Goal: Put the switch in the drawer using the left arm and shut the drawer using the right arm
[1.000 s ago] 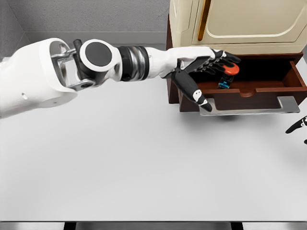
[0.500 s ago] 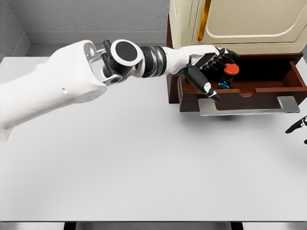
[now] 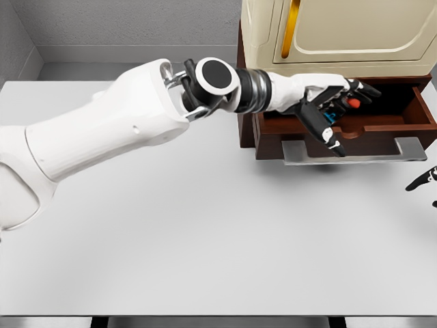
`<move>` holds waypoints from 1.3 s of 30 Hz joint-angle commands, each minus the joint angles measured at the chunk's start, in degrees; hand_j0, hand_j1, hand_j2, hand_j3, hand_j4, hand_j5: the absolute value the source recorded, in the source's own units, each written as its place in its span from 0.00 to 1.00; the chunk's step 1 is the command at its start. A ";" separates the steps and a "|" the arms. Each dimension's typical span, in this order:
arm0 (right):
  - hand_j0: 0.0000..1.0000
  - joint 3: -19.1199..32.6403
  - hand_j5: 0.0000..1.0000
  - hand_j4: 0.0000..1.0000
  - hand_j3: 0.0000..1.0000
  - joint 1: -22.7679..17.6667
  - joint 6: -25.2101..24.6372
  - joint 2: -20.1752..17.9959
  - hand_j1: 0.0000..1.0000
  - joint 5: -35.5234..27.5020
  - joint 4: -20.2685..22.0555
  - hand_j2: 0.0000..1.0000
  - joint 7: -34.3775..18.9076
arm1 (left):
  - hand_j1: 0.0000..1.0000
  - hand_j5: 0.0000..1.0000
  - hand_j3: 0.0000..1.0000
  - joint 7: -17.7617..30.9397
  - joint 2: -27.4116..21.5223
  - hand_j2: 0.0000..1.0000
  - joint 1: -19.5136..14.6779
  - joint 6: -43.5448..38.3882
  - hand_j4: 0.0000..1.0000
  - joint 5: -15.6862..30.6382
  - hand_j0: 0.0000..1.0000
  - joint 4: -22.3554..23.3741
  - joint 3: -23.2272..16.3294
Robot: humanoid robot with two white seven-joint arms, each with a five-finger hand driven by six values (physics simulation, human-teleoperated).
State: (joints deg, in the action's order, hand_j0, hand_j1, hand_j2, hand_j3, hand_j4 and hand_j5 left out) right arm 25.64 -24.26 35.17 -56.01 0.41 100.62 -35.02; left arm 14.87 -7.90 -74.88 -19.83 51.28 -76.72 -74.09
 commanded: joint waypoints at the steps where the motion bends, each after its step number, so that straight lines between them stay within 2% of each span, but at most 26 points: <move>1: 0.65 -0.07 0.65 0.65 0.65 0.00 -0.17 -0.06 0.65 -0.41 0.01 0.65 0.02 | 1.00 1.00 1.00 2.88 1.84 1.00 0.00 0.85 1.00 -0.65 1.00 0.52 0.17; 5: 0.65 -0.07 0.65 0.65 0.65 0.00 -0.17 -0.06 0.65 -0.41 0.01 0.65 0.02 | 1.00 1.00 1.00 5.61 1.84 1.00 -0.35 0.85 1.00 -0.39 1.00 0.52 0.61; 6: 0.65 -0.07 0.65 0.65 0.65 0.00 -0.17 -0.06 0.65 -0.41 0.01 0.65 0.02 | 1.00 1.00 1.00 6.83 1.49 1.00 -0.35 0.85 1.00 -0.21 1.00 0.52 1.75; 10: 0.64 -0.07 0.64 0.64 0.64 0.00 -0.17 -0.06 0.64 -0.41 0.01 0.64 0.02 | 1.00 1.00 1.00 14.22 -0.88 1.00 -1.49 2.70 1.00 -0.13 1.00 0.08 4.57; 12: 0.57 -0.77 0.57 0.57 0.57 0.09 -0.17 -0.06 0.57 -0.41 0.01 0.57 0.02 | 1.00 1.00 1.00 18.70 -2.38 1.00 -1.67 3.22 1.00 -0.13 1.00 -0.18 6.15; 13: 0.55 -0.86 0.55 0.55 0.55 0.09 -0.17 -0.15 0.55 -0.41 0.10 0.55 0.02 | 1.00 1.00 1.00 20.13 -4.92 1.00 -1.76 5.68 1.00 -0.21 1.00 -3.95 6.06; 14: 0.55 -0.95 0.55 0.55 0.55 0.35 -0.17 -0.15 0.55 -0.41 0.01 0.55 0.02 | 1.00 1.00 1.00 20.13 -11.33 1.00 -1.93 9.72 1.00 -0.65 1.00 -13.17 6.15; 15: 0.55 -1.21 0.55 0.55 0.55 0.70 -0.17 -0.15 0.55 -0.41 0.10 0.55 0.02 | 1.00 1.00 1.00 20.13 -19.59 1.00 -3.69 14.11 1.00 -1.09 1.00 -23.02 6.41; 16: 0.55 -1.83 0.55 0.55 0.55 1.05 -0.17 -0.15 0.55 -0.41 0.01 0.55 0.02 | 1.00 1.00 1.00 20.13 -25.57 1.00 -4.04 21.83 1.00 -0.92 1.00 -24.27 6.33; 17: 0.55 -2.09 0.55 0.55 0.55 1.23 -0.17 -0.15 0.55 -0.32 0.01 0.55 0.02 | 1.00 1.00 1.00 20.13 -32.07 1.00 -3.52 33.17 1.00 -1.09 1.00 -24.18 5.80; 18: 0.55 -2.18 0.55 0.55 0.55 1.58 -0.17 -0.15 0.55 -0.32 0.01 0.55 0.02 | 1.00 1.00 1.00 20.13 -36.47 1.00 1.04 41.18 1.00 -1.88 1.00 -23.83 6.50; 19: 0.56 -2.18 0.56 0.56 0.56 1.76 -0.17 -0.15 0.56 -0.32 0.01 0.56 0.02 | 1.00 1.00 1.00 20.13 -40.43 1.00 3.43 45.14 1.00 -4.43 1.00 -23.83 6.41; 20: 0.56 -2.18 0.56 0.56 0.56 1.93 -0.17 -0.23 0.56 -0.32 0.01 0.56 0.02 | 1.00 1.00 1.00 20.13 -43.68 1.00 4.22 45.85 1.00 -6.37 1.00 -24.26 7.55; 22: 0.56 -2.53 0.56 0.56 0.56 2.81 -0.17 -1.64 0.56 -0.32 0.01 0.56 0.02 | 1.00 1.00 1.00 20.13 -44.92 1.00 4.75 48.04 1.00 -6.80 1.00 -24.26 10.54; 23: 0.57 -3.14 0.57 0.57 0.57 3.43 -0.17 -1.73 0.57 -0.32 0.01 0.57 0.02 | 1.00 1.00 1.00 20.13 -45.45 1.00 4.75 50.33 1.00 -7.24 1.00 -24.26 10.90; 24: 0.57 -3.67 0.57 0.57 0.57 3.78 -0.17 -1.73 0.57 -0.32 0.01 0.57 0.02 | 1.00 1.00 1.00 20.13 -45.01 1.00 4.66 52.61 1.00 -9.96 1.00 -24.26 10.98; 27: 0.58 -4.20 0.58 0.58 0.58 4.92 -0.17 -1.82 0.58 -0.32 0.01 0.58 0.02 | 1.00 1.00 1.00 20.13 -46.94 1.00 4.48 53.41 1.00 -11.64 1.00 -24.18 10.55; 28: 0.58 -4.73 0.58 0.58 0.58 5.36 -0.17 -1.82 0.58 -0.32 0.01 0.58 0.02 | 1.00 1.00 1.00 20.13 -47.29 1.00 3.61 53.32 1.00 -14.27 1.00 -23.83 9.85; 29: 0.58 -5.52 0.58 0.58 0.58 5.89 -0.17 -2.17 0.58 -0.32 -0.08 0.58 0.02 | 1.00 1.00 1.00 20.13 -47.29 1.00 2.29 52.71 1.00 -18.57 1.00 -23.74 7.48; 30: 0.58 -5.61 0.58 0.58 0.58 5.98 -0.17 -2.17 0.58 -0.32 -0.08 0.58 0.02 | 1.00 1.00 1.00 20.13 -47.29 1.00 0.18 53.32 1.00 -25.60 1.00 -23.65 5.10; 31: 0.58 -5.61 0.58 0.58 0.58 5.98 -0.17 -2.17 0.58 -0.23 -0.16 0.58 0.02 | 1.00 1.00 1.00 20.13 -47.20 1.00 -0.35 53.50 1.00 -30.62 1.00 -23.83 3.34; 33: 0.58 -6.40 0.58 0.58 0.58 6.77 -0.17 -2.26 0.58 -0.23 -0.43 0.58 0.02 | 1.00 1.00 1.00 20.13 -46.68 1.00 -0.79 53.50 1.00 -31.85 1.00 -23.30 1.50; 34: 0.58 -6.48 0.58 0.58 0.58 6.94 -0.17 -2.26 0.58 -0.14 -0.43 0.58 0.02 | 1.00 1.00 1.00 20.13 -46.76 1.00 -0.88 53.41 1.00 -34.57 1.00 -22.60 -2.37; 35: 0.58 -7.71 0.58 0.58 0.58 7.64 -0.17 -2.26 0.58 -0.06 -0.52 0.58 0.02 | 1.00 1.00 1.00 20.13 -46.68 1.00 -0.88 53.50 1.00 -38.70 1.00 -22.42 -4.22; 37: 0.59 -10.00 0.59 0.59 0.59 10.19 -0.17 -2.26 0.59 0.03 -0.87 0.59 0.02 | 1.00 1.00 1.00 20.13 -46.68 1.00 -1.05 53.41 1.00 -40.56 1.00 -22.16 -4.48; 39: 0.60 -10.09 0.60 0.60 0.60 10.72 -0.17 -2.26 0.60 0.03 -1.04 0.60 0.02 | 1.00 1.00 1.00 20.13 -46.59 1.00 -1.32 53.32 1.00 -40.64 1.00 -16.71 -4.66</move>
State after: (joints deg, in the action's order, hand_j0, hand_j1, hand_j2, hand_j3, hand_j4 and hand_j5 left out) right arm 16.91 -13.36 33.58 -58.32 0.24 99.54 -35.32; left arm 35.02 -54.59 -76.29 33.70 12.47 -96.59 -77.51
